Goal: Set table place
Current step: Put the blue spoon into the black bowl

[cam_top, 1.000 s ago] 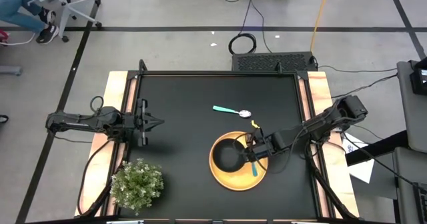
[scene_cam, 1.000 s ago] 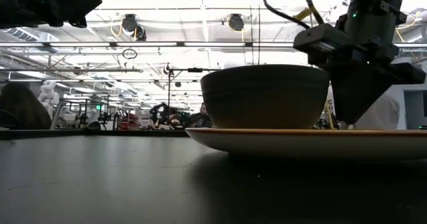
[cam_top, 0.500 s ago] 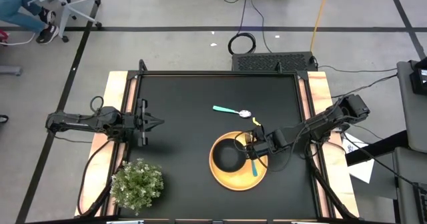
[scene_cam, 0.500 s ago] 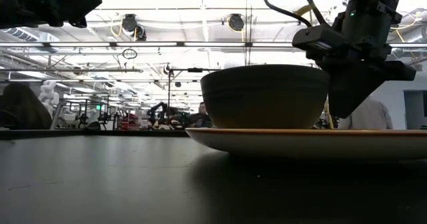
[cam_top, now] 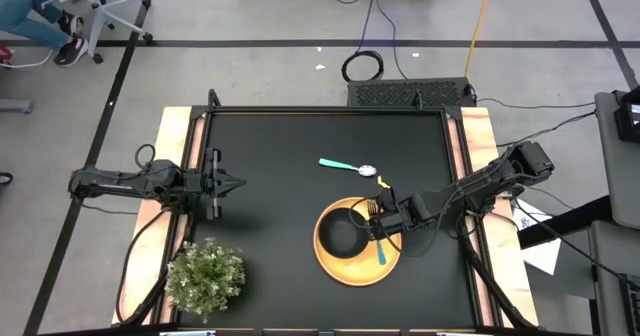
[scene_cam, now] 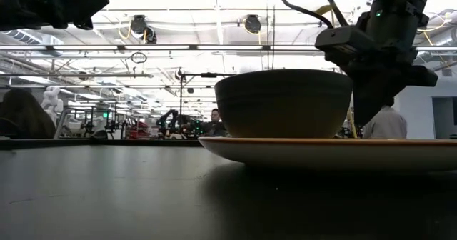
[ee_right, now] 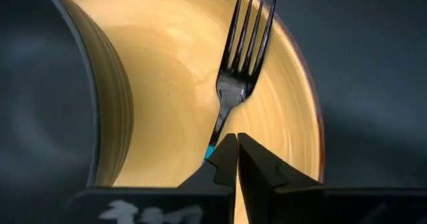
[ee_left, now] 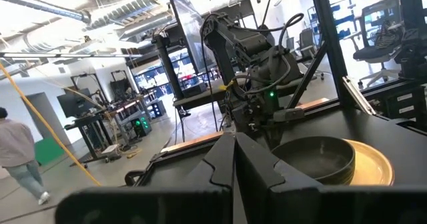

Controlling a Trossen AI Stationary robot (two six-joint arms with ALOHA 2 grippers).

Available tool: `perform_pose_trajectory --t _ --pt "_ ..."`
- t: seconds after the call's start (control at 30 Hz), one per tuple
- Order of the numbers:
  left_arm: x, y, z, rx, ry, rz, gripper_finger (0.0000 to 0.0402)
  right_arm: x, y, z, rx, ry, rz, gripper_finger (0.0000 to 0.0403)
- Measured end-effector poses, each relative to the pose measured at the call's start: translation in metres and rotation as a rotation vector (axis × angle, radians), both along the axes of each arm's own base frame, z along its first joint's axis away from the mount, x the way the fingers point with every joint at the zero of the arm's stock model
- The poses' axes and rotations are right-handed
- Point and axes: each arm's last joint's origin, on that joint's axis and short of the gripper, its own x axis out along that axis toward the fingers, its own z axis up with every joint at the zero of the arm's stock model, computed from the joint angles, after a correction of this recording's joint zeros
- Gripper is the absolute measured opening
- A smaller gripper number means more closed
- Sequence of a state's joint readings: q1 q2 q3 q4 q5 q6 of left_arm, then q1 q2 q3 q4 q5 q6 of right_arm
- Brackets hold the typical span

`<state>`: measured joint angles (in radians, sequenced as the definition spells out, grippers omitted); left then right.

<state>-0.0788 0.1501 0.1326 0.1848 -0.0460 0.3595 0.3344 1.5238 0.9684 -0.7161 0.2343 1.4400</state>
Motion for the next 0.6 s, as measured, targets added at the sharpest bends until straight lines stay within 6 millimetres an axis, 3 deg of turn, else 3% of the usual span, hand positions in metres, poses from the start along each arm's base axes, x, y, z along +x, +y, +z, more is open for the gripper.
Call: perform_pose_trajectory --t 0.43,0.6 --pt "0.000 0.000 0.000 0.004 0.000 0.001 0.0019 0.001 -0.002 0.000 -0.015 0.003 0.030 0.0000" --pt "0.000 0.000 0.000 0.004 0.000 0.003 0.0019 -0.004 -0.008 0.016 -0.032 -0.057 0.035 0.0000"
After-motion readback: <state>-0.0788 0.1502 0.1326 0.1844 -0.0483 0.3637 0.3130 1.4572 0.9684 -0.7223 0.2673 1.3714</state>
